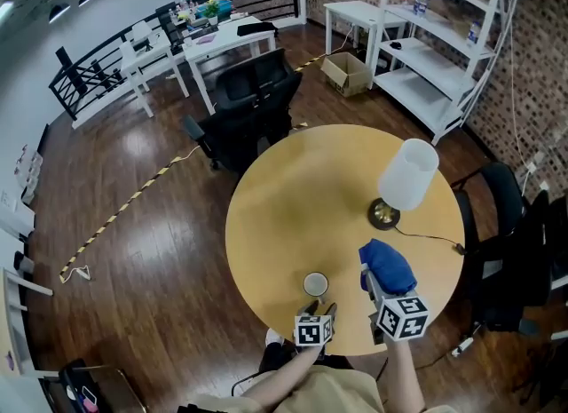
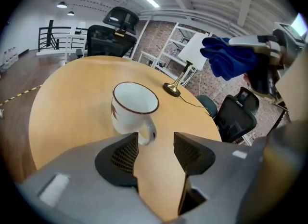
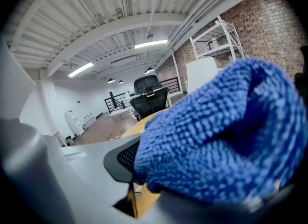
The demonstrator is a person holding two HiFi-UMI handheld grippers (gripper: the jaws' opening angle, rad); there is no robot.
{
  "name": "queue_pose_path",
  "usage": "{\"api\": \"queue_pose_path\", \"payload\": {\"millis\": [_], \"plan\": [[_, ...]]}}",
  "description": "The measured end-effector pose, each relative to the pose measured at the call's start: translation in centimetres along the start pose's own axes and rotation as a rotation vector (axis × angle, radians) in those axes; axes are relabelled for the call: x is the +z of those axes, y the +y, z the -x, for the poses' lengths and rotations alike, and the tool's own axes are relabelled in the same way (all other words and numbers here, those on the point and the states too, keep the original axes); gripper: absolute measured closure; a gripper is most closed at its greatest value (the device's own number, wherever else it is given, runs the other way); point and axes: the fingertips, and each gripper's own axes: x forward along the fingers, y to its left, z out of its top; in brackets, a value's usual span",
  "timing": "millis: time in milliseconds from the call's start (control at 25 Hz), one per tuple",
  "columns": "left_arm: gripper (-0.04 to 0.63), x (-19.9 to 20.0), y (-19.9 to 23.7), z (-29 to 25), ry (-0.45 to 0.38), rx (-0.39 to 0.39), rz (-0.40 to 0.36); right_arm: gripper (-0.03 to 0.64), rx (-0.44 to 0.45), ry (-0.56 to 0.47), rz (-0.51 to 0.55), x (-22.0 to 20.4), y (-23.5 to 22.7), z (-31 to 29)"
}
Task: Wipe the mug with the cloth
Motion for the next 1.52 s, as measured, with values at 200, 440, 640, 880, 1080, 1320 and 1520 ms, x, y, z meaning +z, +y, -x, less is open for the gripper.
{"api": "queue_pose_path", "payload": {"millis": [200,440,640,880,1080,1320,1520], "plan": [[0.429,0.0,0.2,-1.2,0.027,0.021,-0.010,0.538,0.023,0.034,0.013,-0.2,0.3,-0.2],[0.503,0.0,0.5,-2.1,0.052,0.047,-0.108,0.538,0.130,0.111,0.032,-0.4,1.8,-1.8],[0.525,-0.2,0.6,-1.2,0.120,-0.006,-0.329,0.538,0.394,0.309,0.098,-0.4,7.1,-5.7],[0.531,-0.8,1.1,0.0,0.154,-0.074,-0.460,0.538,0.533,0.672,0.479,-3.5,14.0,-11.5],[0.538,0.0,1.5,0.7,0.163,-0.103,-0.520,0.538,0.706,1.017,0.720,-9.9,18.3,-15.4],[0.540,-0.7,1.9,0.8,0.163,-0.110,-0.591,0.538,0.729,1.502,0.876,-17.5,18.2,-15.8],[0.540,-0.8,2.5,1.0,0.141,-0.108,-0.597,0.541,0.607,1.762,0.937,-21.2,16.5,-15.2]]}}
